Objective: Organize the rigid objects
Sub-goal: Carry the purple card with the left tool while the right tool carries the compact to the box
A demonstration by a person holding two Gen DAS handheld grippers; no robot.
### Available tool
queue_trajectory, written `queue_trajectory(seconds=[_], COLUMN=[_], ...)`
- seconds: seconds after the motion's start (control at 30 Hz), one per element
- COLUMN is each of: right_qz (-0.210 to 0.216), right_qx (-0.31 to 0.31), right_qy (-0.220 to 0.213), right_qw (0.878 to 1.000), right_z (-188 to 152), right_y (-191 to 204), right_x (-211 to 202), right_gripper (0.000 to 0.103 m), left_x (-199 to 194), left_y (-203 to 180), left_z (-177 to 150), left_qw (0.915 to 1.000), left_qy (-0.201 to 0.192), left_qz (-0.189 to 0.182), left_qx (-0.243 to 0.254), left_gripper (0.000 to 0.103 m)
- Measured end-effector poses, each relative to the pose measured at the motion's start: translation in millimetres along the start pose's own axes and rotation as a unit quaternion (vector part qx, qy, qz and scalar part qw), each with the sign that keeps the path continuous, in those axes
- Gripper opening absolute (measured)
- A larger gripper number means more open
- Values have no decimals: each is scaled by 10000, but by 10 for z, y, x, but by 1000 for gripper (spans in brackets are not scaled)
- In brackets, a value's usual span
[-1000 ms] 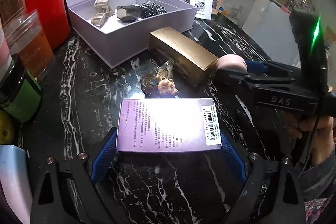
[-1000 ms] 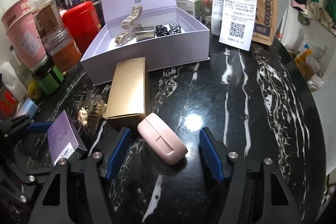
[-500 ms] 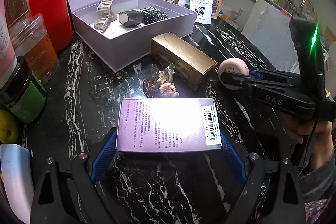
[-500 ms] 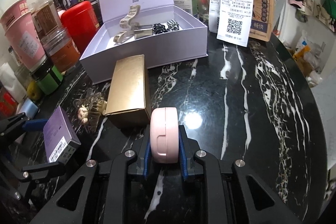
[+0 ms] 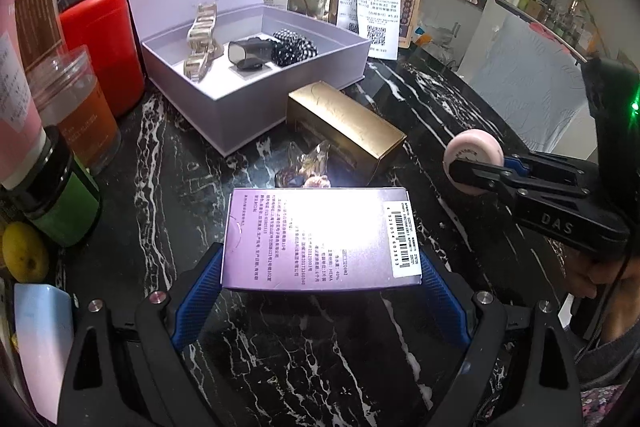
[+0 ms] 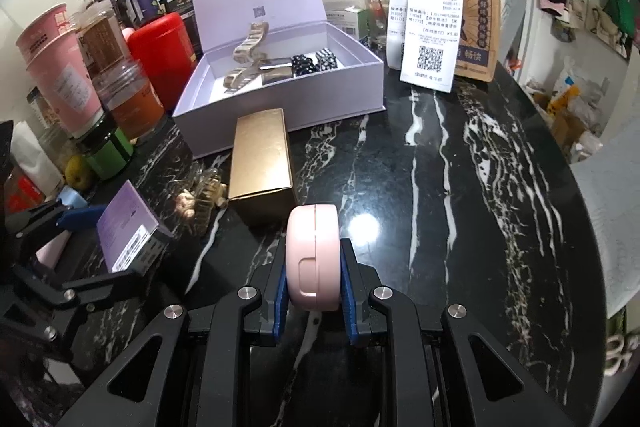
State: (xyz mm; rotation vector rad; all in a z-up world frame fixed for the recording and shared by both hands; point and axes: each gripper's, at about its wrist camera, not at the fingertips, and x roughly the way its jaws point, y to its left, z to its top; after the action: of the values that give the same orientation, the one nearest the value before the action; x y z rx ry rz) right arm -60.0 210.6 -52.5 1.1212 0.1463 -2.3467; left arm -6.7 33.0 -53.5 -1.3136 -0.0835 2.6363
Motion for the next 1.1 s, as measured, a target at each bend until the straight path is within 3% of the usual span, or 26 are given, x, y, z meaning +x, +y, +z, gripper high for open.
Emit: queue_trajectory(seconds=[0.57, 1.1], right_qz=[123, 268], right_qx=[-191, -671], right_qy=[-348, -854], right_qw=[9991, 9937], right_z=[155, 583], right_y=[184, 335], right_x=[-443, -756], right_gripper=[22, 22], left_x=[-251, -490], left_y=[8, -7], left_z=[308, 800], left_qw=[9989, 9942], left_qy=[-455, -1009], left_qz=[124, 317], left_qx=[39, 207], left_gripper=[93, 93])
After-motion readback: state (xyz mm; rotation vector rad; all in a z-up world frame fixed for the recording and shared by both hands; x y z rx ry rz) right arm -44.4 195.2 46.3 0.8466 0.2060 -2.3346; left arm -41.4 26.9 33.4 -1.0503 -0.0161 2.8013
